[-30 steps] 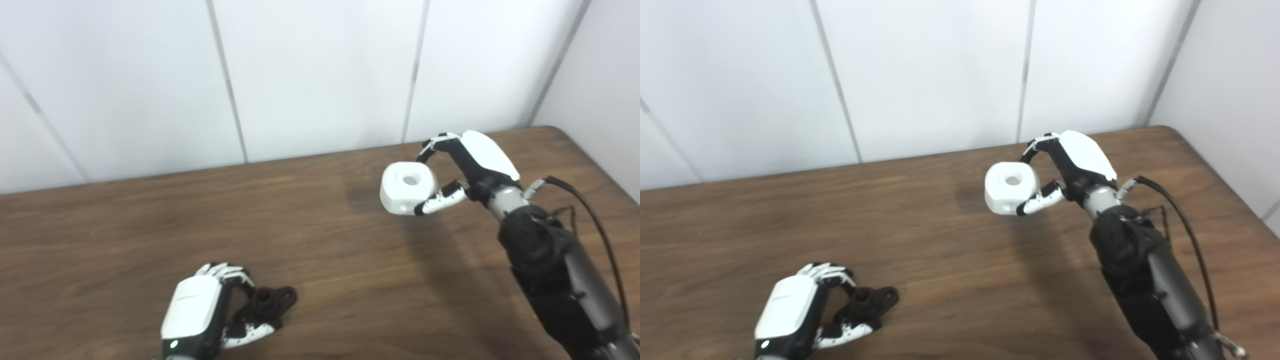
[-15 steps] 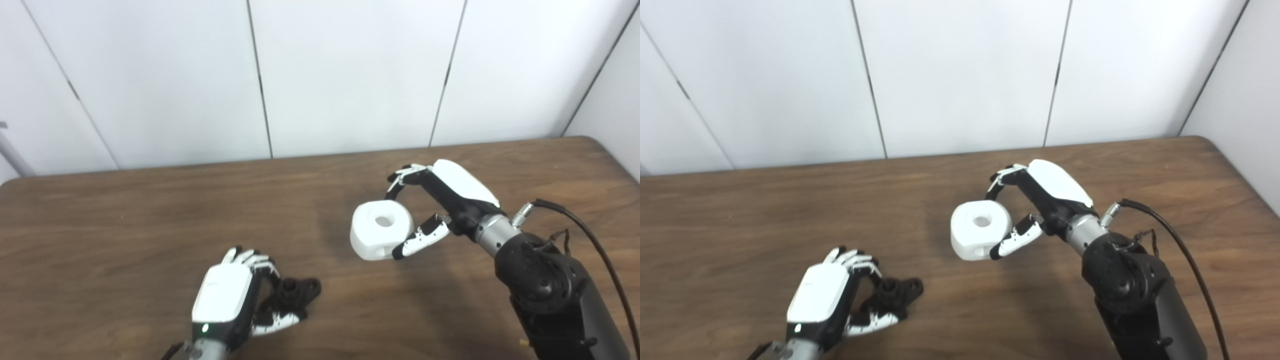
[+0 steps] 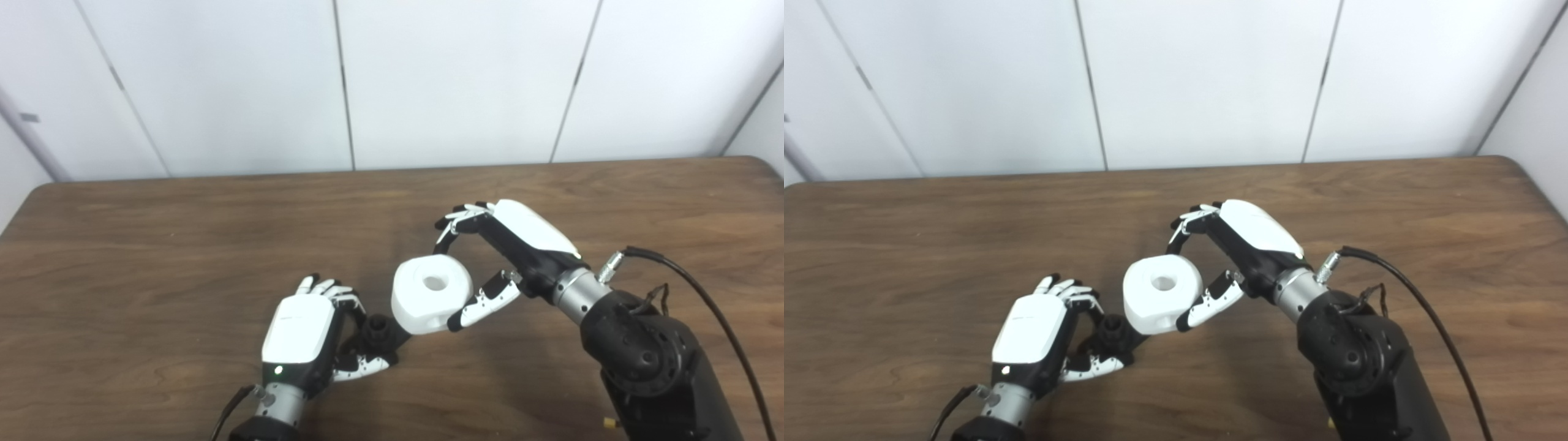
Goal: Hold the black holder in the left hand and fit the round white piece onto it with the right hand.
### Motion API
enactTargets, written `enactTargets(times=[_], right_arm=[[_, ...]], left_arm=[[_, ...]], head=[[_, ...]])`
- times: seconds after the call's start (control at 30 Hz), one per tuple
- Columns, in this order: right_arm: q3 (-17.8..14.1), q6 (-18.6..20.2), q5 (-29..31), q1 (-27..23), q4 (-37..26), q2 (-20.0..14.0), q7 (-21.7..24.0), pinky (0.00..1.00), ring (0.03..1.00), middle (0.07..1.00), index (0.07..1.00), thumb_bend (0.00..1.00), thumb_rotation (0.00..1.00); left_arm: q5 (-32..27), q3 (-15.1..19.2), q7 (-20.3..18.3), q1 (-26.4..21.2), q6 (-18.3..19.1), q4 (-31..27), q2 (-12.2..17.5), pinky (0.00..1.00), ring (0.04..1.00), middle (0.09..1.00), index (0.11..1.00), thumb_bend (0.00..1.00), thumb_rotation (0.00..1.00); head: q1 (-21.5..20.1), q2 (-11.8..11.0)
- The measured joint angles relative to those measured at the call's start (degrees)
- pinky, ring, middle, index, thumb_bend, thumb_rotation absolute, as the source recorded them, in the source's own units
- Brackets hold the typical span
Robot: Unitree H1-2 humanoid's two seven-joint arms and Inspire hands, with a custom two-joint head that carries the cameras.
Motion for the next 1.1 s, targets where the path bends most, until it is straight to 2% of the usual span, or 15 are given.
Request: enactTargets(times=[0.7, 1.1], right_arm=[[1.3, -0.23, 0.6, -2.33, 2.21, 1.85, -0.12, 1.0, 0.932, 0.816, 0.481, 0.53, 0.14], [1.3, -0.85, 1.54, -2.32, 3.93, 0.21, -2.24, 1.0, 0.93, 0.813, 0.481, 0.53, 0.14]], left_arm=[[1.04, -1.64, -2.3, -1.3, 3.2, 0.1, -1.18, 0.96, 0.866, 0.781, 0.486, 0.52, 0.05], [-5.66, 0.87, -2.41, -1.0, 4.21, 0.35, -3.49, 0.92, 0.851, 0.771, 0.485, 0.52, 0.05]], head=[[2.2, -0.09], [3.34, 0.0]])
